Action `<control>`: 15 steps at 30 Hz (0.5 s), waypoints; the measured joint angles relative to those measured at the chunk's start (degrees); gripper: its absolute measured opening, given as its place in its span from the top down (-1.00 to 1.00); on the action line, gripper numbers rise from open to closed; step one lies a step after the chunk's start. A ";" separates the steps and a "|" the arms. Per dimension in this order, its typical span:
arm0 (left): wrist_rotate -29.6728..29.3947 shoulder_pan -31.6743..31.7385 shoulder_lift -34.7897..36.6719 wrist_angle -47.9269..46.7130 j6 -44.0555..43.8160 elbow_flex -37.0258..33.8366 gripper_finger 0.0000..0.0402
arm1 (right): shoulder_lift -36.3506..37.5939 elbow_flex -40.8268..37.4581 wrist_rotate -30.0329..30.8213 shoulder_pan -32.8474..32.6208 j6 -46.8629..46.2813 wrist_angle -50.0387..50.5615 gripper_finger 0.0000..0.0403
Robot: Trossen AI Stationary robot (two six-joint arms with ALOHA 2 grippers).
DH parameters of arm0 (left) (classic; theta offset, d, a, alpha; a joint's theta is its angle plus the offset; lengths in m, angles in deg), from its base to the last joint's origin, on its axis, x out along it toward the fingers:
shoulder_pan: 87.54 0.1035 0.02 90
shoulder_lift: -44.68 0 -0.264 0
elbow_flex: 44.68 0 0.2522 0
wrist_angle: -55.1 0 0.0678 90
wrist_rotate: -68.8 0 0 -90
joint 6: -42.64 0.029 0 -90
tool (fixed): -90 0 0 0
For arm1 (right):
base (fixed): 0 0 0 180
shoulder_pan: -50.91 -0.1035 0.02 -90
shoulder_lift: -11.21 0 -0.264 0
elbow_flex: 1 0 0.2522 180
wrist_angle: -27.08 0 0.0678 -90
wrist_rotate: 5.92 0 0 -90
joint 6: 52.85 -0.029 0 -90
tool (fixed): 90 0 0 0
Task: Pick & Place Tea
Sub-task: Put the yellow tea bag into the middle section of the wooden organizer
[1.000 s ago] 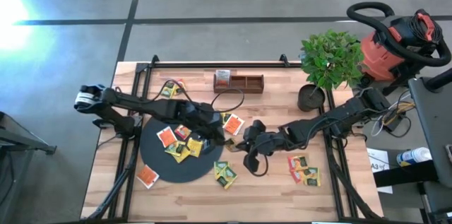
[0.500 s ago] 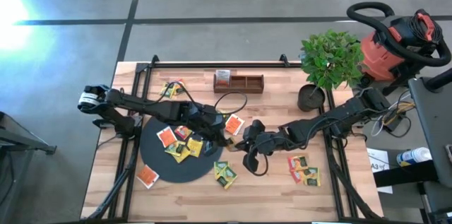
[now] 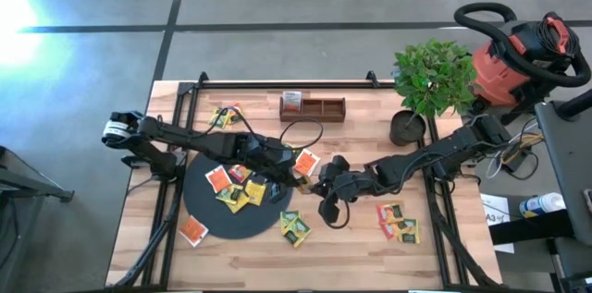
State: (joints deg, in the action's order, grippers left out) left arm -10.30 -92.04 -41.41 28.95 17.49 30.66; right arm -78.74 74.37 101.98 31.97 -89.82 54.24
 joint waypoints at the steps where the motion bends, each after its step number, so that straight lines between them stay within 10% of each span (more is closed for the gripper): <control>1: -0.06 0.06 0.02 0.08 -0.01 0.00 0.99 | 0.19 0.00 -0.14 -0.02 -0.06 0.82 0.64; 9: -3.48 2.59 0.04 -0.71 1.13 0.94 1.00 | 4.83 0.00 7.54 -0.04 -3.42 11.73 0.03; 15: -1.36 12.53 -0.84 -5.80 9.90 7.33 1.00 | 11.21 0.00 8.72 2.79 -8.42 21.48 -0.05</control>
State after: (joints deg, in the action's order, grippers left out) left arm -11.66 -79.52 -42.24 23.15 27.39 37.99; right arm -67.53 74.37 110.69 34.77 -98.24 75.72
